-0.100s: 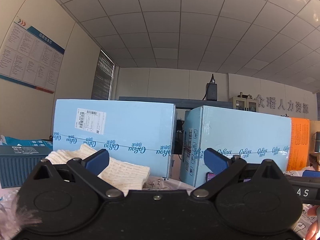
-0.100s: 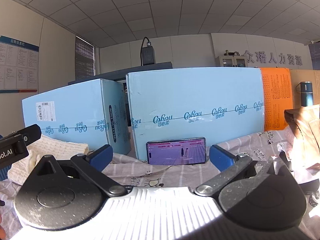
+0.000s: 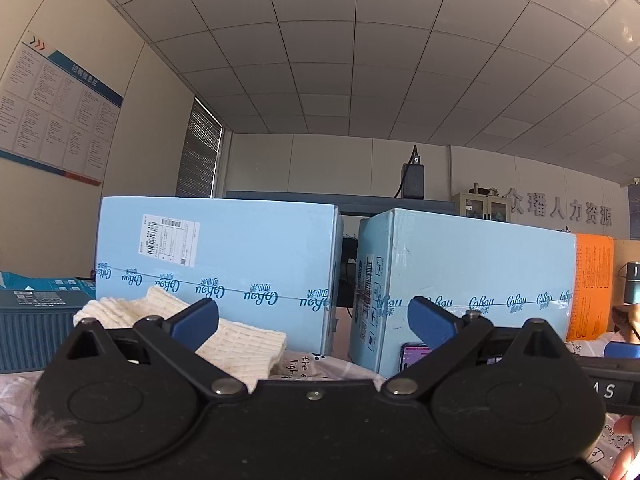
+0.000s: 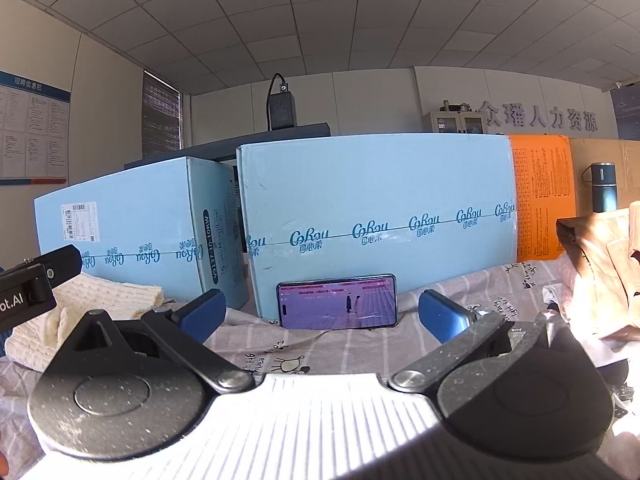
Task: Fold clothes
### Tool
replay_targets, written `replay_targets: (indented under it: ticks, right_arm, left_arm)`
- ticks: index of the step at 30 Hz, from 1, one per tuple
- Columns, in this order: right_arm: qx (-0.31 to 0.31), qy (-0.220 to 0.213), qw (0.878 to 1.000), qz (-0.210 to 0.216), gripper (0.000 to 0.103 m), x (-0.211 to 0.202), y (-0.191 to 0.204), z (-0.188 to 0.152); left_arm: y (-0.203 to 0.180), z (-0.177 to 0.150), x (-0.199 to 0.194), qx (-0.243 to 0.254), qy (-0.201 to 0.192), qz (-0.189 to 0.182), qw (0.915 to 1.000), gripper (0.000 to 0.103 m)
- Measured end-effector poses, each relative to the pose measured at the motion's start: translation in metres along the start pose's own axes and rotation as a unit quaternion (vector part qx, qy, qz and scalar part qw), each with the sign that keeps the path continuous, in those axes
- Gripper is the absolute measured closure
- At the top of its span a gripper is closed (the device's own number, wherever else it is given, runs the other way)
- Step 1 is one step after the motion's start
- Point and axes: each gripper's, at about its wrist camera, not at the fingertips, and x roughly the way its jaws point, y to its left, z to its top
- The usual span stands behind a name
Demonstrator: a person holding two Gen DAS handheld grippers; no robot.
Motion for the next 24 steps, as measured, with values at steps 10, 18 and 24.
replay_targets:
  ticks: [10, 18, 24]
  right_arm:
    - [0.014, 0.027, 1.0, -0.006, 0.0, 0.013, -0.026, -0.007]
    - [-0.006, 0.03, 0.999, -0.028, 0.0, 0.024, -0.025, -0.02]
    - [-0.007, 0.023, 0.999, -0.031, 0.0, 0.022, -0.031, -0.024]
  left_arm:
    - [-0.028, -0.01, 0.01, 0.02, 0.028, -0.026, 0.9991, 0.0]
    - [-0.03, -0.023, 0.024, 0.017, 0.037, -0.038, 0.9985, 0.0]
    - [-0.035, -0.032, 0.022, 0.021, 0.037, -0.062, 0.9971, 0.0]
